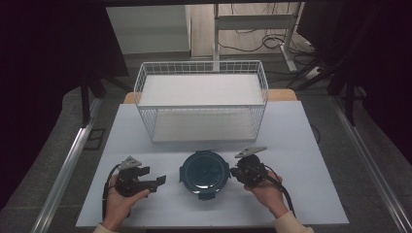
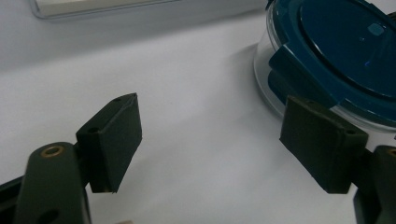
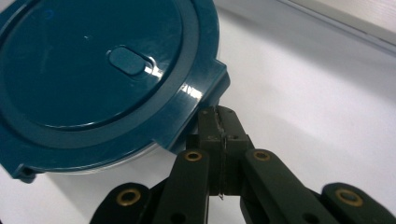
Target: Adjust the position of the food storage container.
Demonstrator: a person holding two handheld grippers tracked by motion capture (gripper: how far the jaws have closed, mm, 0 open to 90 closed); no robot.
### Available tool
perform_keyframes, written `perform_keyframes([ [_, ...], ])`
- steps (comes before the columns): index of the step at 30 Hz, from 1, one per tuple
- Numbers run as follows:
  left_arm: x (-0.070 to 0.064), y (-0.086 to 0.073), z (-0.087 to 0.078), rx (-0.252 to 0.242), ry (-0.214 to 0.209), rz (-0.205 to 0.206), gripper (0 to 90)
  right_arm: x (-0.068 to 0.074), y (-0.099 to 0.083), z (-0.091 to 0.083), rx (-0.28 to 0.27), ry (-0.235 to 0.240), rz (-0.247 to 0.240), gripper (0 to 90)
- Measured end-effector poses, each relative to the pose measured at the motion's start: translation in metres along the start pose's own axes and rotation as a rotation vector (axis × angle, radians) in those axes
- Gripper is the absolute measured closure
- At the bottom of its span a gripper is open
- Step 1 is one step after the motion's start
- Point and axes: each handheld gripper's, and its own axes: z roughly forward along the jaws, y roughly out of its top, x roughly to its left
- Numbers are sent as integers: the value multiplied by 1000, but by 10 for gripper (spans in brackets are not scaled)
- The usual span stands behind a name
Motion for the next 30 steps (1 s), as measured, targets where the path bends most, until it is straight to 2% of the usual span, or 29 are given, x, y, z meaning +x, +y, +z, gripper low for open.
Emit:
perform_keyframes([
  [6,2,0,-1,-2,1,-3,204,1,3,2,-6,6,-1,900],
  [9,2,0,-1,-1,0,-3,204,0,2,2,-11,17,13,900],
  [15,2,0,0,2,0,-5,204,2,2,2,-10,9,-10,900],
  [18,2,0,0,0,2,-7,204,0,0,1,-14,29,5,900],
  [30,4,0,-1,-3,3,-10,204,2,-1,1,-19,46,15,900],
])
